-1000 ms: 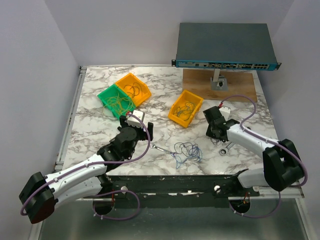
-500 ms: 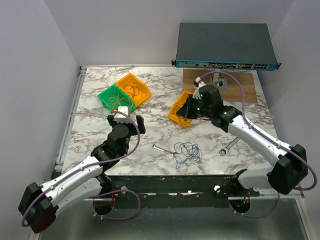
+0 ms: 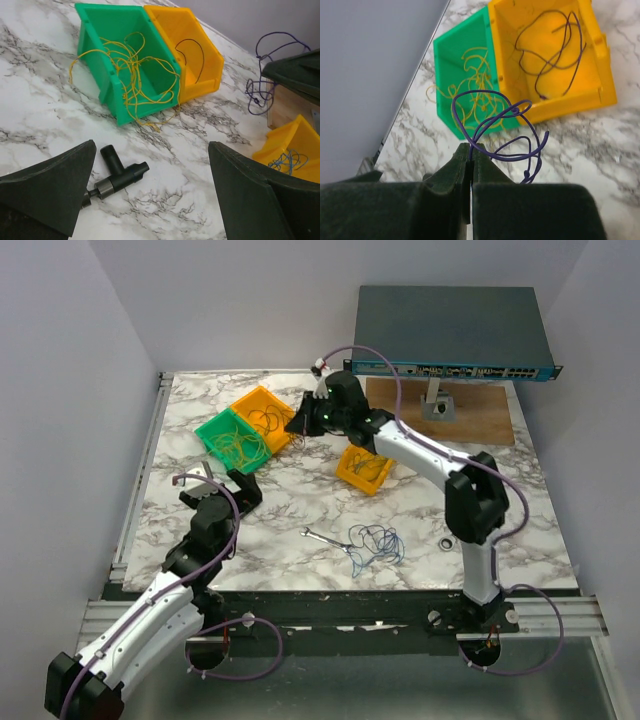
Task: Untangle the cables
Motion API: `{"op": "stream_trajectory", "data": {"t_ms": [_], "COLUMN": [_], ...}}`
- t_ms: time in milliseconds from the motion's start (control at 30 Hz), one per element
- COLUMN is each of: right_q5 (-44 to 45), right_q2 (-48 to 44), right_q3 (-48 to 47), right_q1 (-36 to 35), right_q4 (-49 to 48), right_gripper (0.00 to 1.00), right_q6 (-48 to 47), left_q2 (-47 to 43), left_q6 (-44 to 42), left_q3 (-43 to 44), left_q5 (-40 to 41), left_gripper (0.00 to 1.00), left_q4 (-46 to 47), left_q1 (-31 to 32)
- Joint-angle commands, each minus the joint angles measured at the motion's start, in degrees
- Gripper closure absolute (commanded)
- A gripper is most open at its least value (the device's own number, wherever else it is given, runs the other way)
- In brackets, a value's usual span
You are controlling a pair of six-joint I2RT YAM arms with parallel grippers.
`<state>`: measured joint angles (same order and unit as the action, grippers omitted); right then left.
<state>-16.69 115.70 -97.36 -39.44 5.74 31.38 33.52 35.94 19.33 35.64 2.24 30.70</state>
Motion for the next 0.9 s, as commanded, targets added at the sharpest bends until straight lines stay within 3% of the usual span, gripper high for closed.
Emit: {"op": "stream_trajectory", "data": {"t_ms": [0,333,367,433,467,500,867], "right_q5": [-0.19,4.88,4.68,4.61,4.42,3.66,4.2], "right_q2": [10.02,28.38,29.94,32.93,34.01,34.31,16.1], "right_q3": [-12.4,-26.47,-28.12,-31.96,-33.64,-34.45,-13.47], "right_q1": [-0.57,-0.62,-0.51,-0.56,-0.54,-0.63,-0.84], "right_q4": [-2.41,-13.4,-13.19,-11.21,-9.68,-8.71,-12.04], "right_gripper": [0.99,0.99,0.93,0.52,0.38,0.33,0.26], "right_q6": [-2.74,-5.47,-5.48,-5.43,-5.41,-5.61,-5.17], "left_q2": [-1.82,1.09,1.71,2.81,3.1,3.42,3.34], "left_q6": [5.97,3.59,3.37,2.78,2.53,2.24,-4.73], "left_q3": [-1.4,-1.45,-1.09,-0.64,-0.4,-0.31,-1.09], "left_q5": [6.95,4.73,4.48,3.84,3.45,3.21,-7.24], "left_gripper": [0.02,0.02,0.02,0.02,0.02,0.02,0.02], "left_q4": [-2.15,0.3,0.29,0.39,0.43,0.56,5.82], "left_q1": [-0.55,-0.55,-0.56,-0.55,-0.55,-0.66,-0.55]}}
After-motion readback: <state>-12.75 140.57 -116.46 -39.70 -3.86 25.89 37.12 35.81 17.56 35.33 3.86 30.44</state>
